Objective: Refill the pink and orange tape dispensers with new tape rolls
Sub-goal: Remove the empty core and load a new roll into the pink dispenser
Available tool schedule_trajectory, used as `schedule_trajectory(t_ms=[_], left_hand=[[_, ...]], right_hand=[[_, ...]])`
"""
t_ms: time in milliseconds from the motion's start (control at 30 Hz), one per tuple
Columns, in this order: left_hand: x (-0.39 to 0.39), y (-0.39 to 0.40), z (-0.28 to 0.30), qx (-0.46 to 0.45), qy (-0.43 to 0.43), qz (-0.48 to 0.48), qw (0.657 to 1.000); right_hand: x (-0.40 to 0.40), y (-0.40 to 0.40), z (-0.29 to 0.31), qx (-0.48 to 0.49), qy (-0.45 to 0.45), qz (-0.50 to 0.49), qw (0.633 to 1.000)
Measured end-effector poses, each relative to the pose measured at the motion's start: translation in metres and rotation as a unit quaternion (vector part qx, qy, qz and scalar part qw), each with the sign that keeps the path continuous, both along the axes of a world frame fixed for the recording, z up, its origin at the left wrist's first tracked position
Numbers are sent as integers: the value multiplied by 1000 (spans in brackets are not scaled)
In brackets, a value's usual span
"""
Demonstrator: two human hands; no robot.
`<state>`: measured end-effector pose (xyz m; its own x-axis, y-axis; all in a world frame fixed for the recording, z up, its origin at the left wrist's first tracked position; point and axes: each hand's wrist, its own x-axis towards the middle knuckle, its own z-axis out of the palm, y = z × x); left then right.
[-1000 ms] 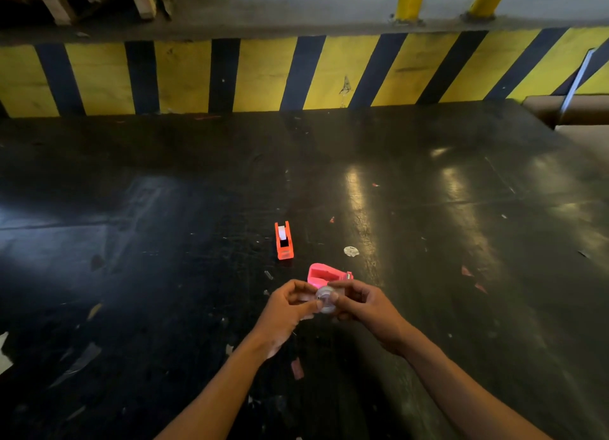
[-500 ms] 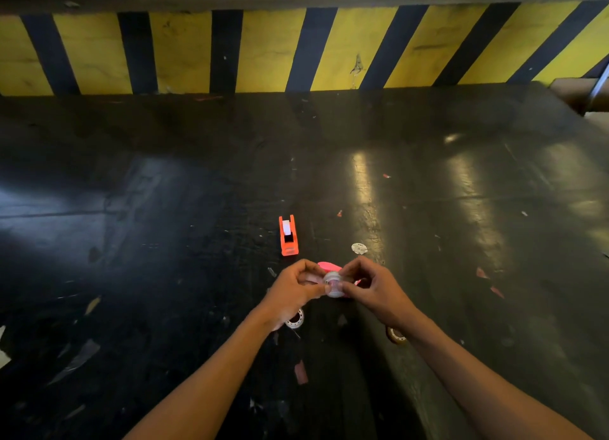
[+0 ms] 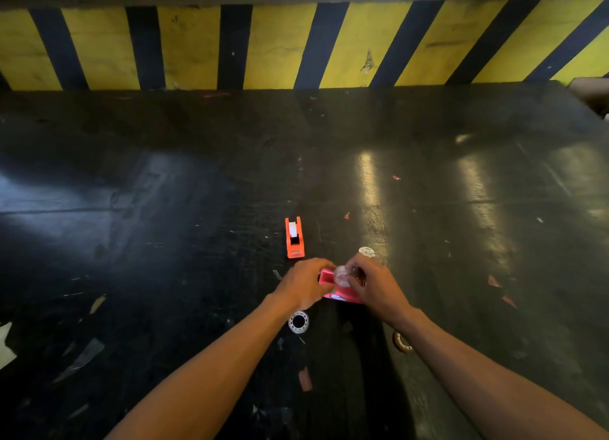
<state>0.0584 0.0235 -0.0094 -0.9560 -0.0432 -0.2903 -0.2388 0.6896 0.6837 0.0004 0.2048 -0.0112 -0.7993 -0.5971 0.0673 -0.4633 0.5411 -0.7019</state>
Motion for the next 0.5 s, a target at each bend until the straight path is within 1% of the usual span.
schedule_trajectory(t_ms=[100,233,400,500], left_hand=[[-2,1,-1,2,-1,7,1000],[-3,2,0,-11,7,6,1000],[-6,1,-2,-28,3,-2,1000],[-6,2,0,-25,3,-4,1000]], right_hand=[[1,0,-3,-5,1,-6,1000],[4,1,-5,15,18,7,1000],[0,0,-3,27,25,52,998],[0,-2,-2,20,19,54,998]])
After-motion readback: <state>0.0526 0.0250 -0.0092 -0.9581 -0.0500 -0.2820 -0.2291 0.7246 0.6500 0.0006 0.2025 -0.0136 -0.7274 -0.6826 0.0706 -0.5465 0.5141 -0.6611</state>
